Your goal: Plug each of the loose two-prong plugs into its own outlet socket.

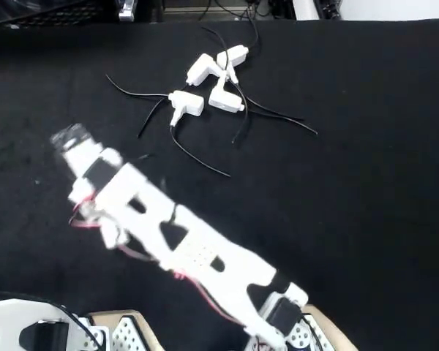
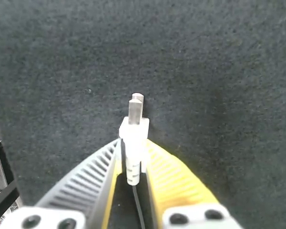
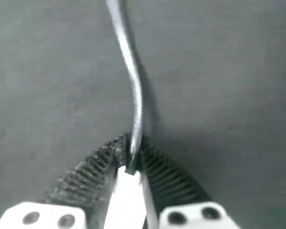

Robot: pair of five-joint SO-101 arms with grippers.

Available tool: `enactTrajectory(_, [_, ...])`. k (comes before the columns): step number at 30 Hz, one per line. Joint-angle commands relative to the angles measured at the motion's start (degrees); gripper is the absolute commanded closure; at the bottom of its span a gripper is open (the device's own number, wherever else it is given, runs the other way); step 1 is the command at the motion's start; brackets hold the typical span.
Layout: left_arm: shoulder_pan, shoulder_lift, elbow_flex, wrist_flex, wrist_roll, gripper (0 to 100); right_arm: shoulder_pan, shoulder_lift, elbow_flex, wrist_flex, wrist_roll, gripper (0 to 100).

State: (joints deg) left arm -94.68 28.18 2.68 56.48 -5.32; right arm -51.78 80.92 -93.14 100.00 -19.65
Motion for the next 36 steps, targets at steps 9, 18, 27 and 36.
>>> enactTrajectory(9, [0.75,7.30,-0.40,-4.84,-0.09,97,16.44,-1.10,-2.24,1.23,14.95,98.4])
enactTrajectory(18, [2.86,7.12,0.04,-4.57,0.00,97,12.92,-1.63,-2.24,1.32,23.47,77.4])
enactTrajectory(27, [2.86,7.30,0.04,-4.57,0.00,97,10.29,-15.69,9.27,1.32,27.16,65.2])
enactTrajectory(36, [2.77,7.38,0.13,-4.66,0.00,97,10.81,-37.14,53.23,-2.20,25.58,67.5])
